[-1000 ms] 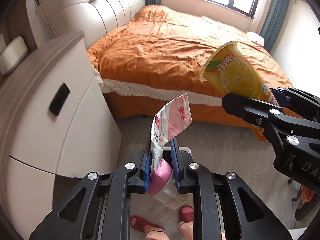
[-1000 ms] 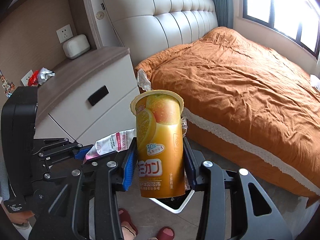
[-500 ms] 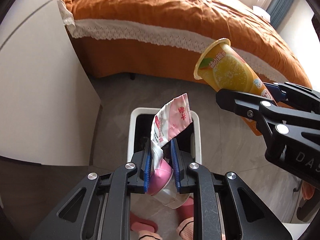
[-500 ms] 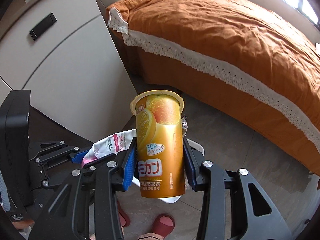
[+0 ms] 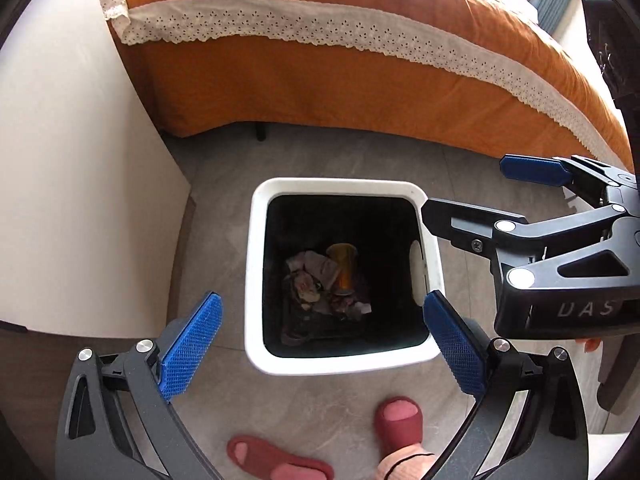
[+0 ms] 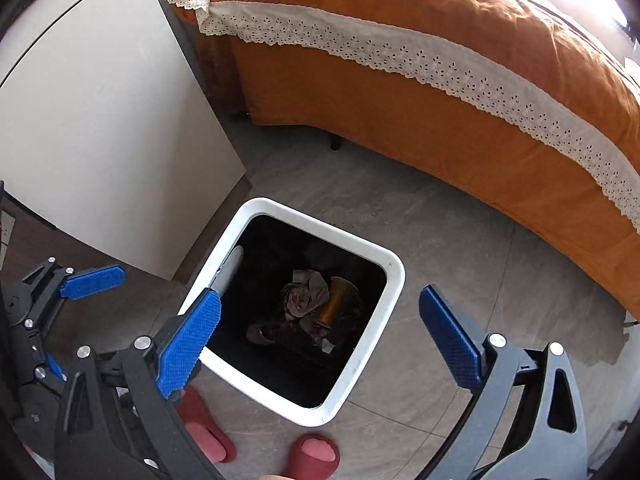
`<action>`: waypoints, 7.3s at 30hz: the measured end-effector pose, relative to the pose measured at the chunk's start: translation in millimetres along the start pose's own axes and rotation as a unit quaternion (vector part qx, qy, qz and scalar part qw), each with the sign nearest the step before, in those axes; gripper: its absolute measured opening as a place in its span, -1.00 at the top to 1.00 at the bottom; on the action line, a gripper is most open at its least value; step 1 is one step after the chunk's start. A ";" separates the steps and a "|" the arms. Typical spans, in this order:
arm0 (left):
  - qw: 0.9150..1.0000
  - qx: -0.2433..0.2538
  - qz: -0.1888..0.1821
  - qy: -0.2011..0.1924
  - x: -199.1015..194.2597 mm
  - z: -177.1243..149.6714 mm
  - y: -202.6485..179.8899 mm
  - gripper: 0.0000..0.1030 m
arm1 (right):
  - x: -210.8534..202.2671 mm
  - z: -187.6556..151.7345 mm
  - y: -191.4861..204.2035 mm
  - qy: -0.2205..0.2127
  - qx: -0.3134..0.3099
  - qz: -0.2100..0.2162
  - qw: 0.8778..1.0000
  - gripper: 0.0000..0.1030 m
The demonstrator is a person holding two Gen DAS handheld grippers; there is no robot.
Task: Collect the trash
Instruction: 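Move both open tools back over the desk trash, then grasp the blue chip bag with the left tool while the right grasps the clear plastic bag, then carry the blue bag and clear plastic bag over the trash bin with both tools, then open both tools to drop the two bags into the bin, then move both open tools back over the desk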
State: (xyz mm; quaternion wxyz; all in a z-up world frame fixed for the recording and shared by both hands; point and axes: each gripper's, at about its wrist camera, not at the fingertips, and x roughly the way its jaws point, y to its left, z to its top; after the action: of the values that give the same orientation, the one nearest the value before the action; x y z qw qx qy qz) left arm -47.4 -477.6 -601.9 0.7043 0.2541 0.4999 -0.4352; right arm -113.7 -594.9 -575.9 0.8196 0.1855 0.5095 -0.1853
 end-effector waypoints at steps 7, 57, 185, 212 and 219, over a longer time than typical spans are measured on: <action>1.000 -0.018 0.009 -0.018 -59.5 26.4 14.8 -0.91 | -42.4 24.1 14.7 -0.013 -0.015 0.001 1.000 -0.92; 0.879 -0.290 0.282 -0.252 -552.4 -2.0 288.4 -0.91 | -361.2 230.0 393.0 -0.258 -0.262 0.198 0.908 -0.92; 0.996 -0.025 -0.017 -0.078 -6.0 -0.1 11.4 -0.91 | -14.0 -15.9 8.5 -0.045 -0.071 0.012 0.996 -0.92; 0.978 -0.090 0.021 -0.185 -308.8 64.1 36.9 -0.91 | -279.4 99.7 82.2 -0.173 -0.069 0.024 0.982 -0.92; 0.968 -0.113 0.044 -0.219 -386.8 67.2 51.0 -0.91 | -340.5 118.9 109.8 -0.211 -0.070 0.042 0.974 -0.92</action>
State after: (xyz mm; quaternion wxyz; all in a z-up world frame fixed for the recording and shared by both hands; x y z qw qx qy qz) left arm -17.7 -366.9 -223.0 0.8392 0.0931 0.3673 -0.3900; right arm -108.9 -519.8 -206.5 0.9266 0.1056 0.3288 -0.1491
